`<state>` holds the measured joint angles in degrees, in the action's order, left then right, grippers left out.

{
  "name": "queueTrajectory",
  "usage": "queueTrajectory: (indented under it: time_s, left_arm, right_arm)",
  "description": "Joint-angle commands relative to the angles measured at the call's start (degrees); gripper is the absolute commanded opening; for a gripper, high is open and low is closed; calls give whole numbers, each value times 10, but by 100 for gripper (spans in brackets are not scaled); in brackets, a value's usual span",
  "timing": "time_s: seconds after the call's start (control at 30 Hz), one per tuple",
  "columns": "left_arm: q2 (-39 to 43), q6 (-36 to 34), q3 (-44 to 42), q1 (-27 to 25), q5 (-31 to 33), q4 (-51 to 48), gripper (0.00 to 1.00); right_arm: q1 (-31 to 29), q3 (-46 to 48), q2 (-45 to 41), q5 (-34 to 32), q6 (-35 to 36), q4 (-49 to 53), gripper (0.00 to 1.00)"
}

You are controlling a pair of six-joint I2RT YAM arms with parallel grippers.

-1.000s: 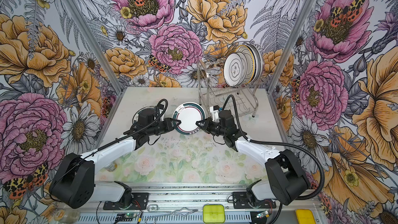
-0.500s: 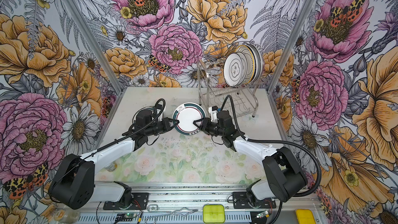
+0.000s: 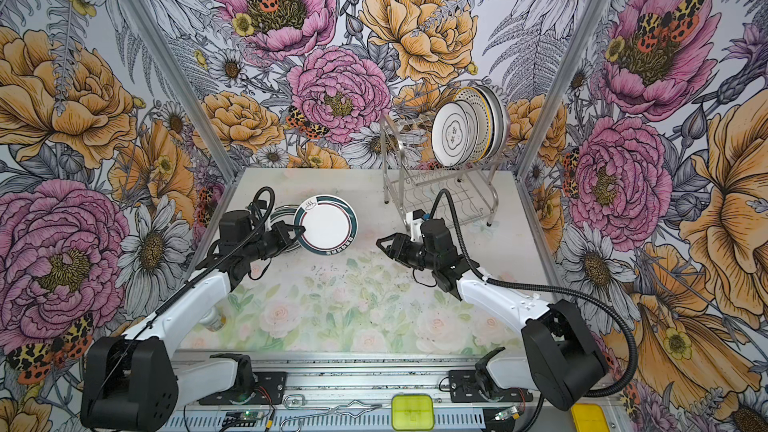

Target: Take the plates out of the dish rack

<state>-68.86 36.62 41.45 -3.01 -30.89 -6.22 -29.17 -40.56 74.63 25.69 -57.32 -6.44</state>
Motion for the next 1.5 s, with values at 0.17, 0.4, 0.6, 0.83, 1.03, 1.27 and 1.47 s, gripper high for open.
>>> queueTrajectory:
  time_s: [0.17,0.4,0.6,0.83,1.03,1.27,1.47]
  left_arm:
    - [-24,11,12,93,19,-41,0]
    - [-43,15,38,126,112,-72,0]
    - [-83,16,63,161,123,-71,0]
    - [-153,17,80,181,107,-46,0]
    - [-184,25,87,184,96,-21,0]
    - [-194,21,100,187,90,-34,0]
    - [-203,14,99,187,95,-55,3]
  right_arm:
    - [18,-2,-69,-48,92,138,52]
    - [49,-20,-110,-85,163,238,52]
    - [88,-16,-130,-113,191,264,53]
    - [121,-27,-138,-121,209,295,53]
    - [137,-42,-146,-121,215,310,57]
    - [148,-68,-137,-131,226,320,62]
    - [157,-116,-117,-155,258,332,63]
